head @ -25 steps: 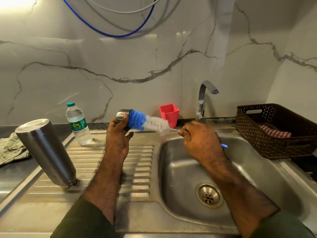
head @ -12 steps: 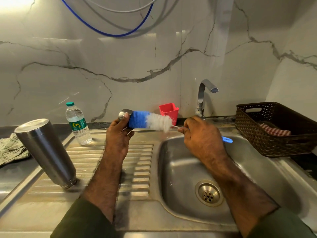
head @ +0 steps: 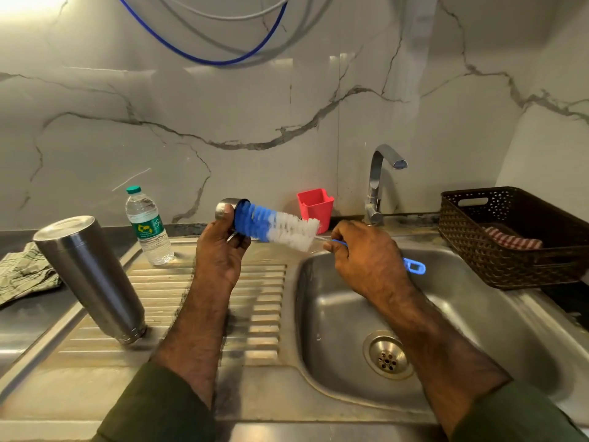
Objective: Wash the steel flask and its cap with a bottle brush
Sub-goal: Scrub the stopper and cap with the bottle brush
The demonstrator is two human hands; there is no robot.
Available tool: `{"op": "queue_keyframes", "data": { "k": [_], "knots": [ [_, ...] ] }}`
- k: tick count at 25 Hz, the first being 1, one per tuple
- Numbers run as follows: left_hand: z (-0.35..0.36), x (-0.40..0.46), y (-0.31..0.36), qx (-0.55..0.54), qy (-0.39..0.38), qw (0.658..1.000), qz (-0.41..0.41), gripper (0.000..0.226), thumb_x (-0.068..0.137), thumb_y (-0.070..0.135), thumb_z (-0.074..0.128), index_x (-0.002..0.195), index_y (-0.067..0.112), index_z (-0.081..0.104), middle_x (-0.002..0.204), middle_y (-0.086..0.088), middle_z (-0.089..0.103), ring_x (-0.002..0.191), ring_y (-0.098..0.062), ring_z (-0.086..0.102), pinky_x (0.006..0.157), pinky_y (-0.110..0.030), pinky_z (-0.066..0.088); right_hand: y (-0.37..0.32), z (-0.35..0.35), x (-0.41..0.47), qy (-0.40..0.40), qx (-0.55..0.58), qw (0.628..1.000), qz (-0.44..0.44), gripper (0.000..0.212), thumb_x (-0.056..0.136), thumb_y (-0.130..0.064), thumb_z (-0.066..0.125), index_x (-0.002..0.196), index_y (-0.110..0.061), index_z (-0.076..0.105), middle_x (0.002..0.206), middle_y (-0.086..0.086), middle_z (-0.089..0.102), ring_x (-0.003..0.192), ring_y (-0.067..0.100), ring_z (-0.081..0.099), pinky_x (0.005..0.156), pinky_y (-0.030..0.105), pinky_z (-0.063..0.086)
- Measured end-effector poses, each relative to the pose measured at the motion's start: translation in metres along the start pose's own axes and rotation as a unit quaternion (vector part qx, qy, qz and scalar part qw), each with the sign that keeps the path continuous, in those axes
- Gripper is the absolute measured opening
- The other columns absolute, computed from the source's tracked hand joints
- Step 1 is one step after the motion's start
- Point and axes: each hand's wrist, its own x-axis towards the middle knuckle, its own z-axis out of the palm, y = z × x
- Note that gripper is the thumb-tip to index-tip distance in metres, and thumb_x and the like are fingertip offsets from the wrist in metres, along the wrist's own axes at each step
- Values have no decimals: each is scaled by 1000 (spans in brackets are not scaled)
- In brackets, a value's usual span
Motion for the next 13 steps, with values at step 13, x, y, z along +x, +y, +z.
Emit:
{"op": "queue_keyframes", "data": {
  "k": [13],
  "knots": [
    [-30,-4,43,322,12,937,133,56,77,4,92,123,12,61,109,-10,73,90,-20,72,68,-24,56,13,23,7,-54,195,961,186,42,104,-40,56,69,-18,64,67,2,65,69,24,64,67,37,55]
  ]
}}
